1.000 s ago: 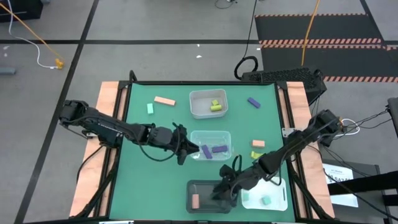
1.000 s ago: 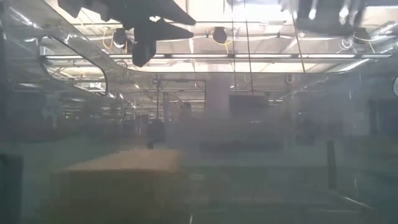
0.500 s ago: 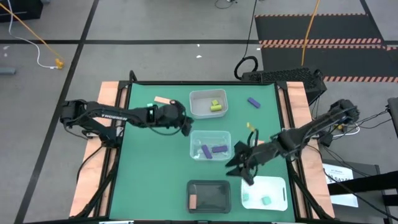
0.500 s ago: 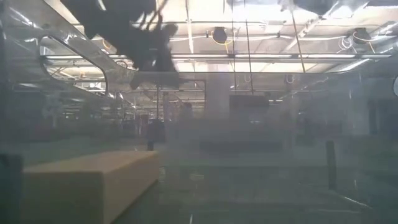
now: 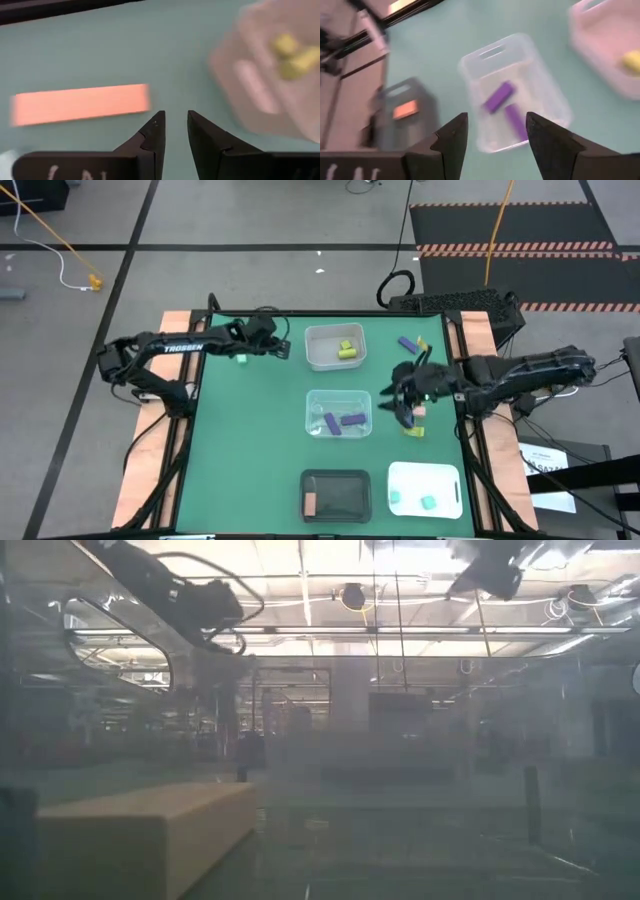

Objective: Sort & place blocks by color
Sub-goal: Put the blue block into the white bin

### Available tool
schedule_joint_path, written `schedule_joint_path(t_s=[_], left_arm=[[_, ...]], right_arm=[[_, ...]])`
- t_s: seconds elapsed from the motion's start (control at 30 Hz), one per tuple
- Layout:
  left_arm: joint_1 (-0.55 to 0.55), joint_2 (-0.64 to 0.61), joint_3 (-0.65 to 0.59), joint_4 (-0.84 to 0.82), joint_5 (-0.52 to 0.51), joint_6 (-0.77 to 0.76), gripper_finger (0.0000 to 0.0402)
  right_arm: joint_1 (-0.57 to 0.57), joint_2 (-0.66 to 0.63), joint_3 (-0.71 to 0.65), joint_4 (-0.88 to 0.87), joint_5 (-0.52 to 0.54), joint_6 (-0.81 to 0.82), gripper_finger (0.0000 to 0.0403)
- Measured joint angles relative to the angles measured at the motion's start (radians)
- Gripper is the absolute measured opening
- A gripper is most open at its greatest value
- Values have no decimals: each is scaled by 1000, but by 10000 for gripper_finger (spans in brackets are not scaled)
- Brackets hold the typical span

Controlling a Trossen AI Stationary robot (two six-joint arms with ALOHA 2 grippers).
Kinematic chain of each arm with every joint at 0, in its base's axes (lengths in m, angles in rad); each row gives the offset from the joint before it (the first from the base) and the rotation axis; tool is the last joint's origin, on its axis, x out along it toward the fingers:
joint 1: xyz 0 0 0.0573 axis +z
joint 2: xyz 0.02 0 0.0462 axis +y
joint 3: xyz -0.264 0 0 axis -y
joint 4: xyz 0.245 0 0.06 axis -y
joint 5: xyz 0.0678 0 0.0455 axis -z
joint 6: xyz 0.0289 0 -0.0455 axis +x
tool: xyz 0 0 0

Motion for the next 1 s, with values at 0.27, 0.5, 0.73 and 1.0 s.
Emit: schedule_joint_path(t_s=[0.27, 0.5, 0.73, 1.0], left_arm=[[174, 1, 39, -310, -8, -6, 43], [261, 1, 59, -392, -10, 92, 56], [271, 1, 60, -471, -9, 60, 151], [259, 1, 26, -509, -47, -177, 222]], right_arm=[[-283, -15, 0, 33, 25, -60, 190], [-439, -4, 0, 41, 21, -64, 190], [-511, -1, 0, 66, 17, -79, 190], [-545, -1, 0, 64, 17, -98, 190]])
